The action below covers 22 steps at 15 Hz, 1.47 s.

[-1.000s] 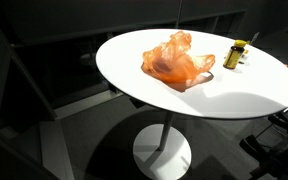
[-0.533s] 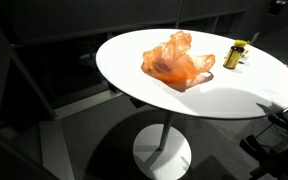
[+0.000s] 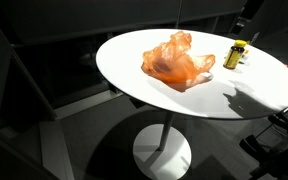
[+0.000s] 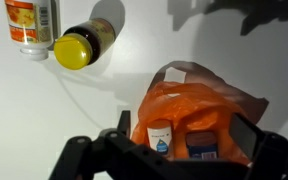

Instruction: Remove the blue box from the plastic bag

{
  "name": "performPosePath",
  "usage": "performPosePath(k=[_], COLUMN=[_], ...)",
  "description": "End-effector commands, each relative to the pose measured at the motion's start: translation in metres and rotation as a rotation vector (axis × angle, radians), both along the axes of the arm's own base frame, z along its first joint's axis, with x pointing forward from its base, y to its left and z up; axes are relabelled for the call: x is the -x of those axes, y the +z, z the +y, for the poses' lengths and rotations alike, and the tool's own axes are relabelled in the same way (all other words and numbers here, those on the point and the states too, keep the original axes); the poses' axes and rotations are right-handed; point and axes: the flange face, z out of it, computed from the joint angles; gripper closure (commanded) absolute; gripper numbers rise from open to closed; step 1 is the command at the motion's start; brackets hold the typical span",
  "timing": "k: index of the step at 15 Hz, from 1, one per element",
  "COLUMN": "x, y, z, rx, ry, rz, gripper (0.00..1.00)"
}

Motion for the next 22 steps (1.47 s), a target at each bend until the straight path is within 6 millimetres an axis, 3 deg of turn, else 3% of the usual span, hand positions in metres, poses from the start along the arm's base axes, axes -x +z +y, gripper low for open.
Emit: performPosePath(k=[1, 5, 10, 12, 16, 22], x=[-0.026, -0.047, -0.07, -0.06, -0.065, -0.071], y=[-0.012, -0.032, -0.05, -0.052, -0.057, -0.079], z=[0.022, 0.043, 0.055, 0.056, 0.054, 0.068], rx=[-0.049, -0.092, -0.085, -0.079, -0.059, -0.072], ry=[0.06, 0.134, 0.206, 0.182, 0.173, 0.209], rz=[-0.024, -0.025, -0.016, -0.001, -0.009, -0.015], gripper=[0.0, 0.0, 0.0, 0.0, 0.0, 0.0])
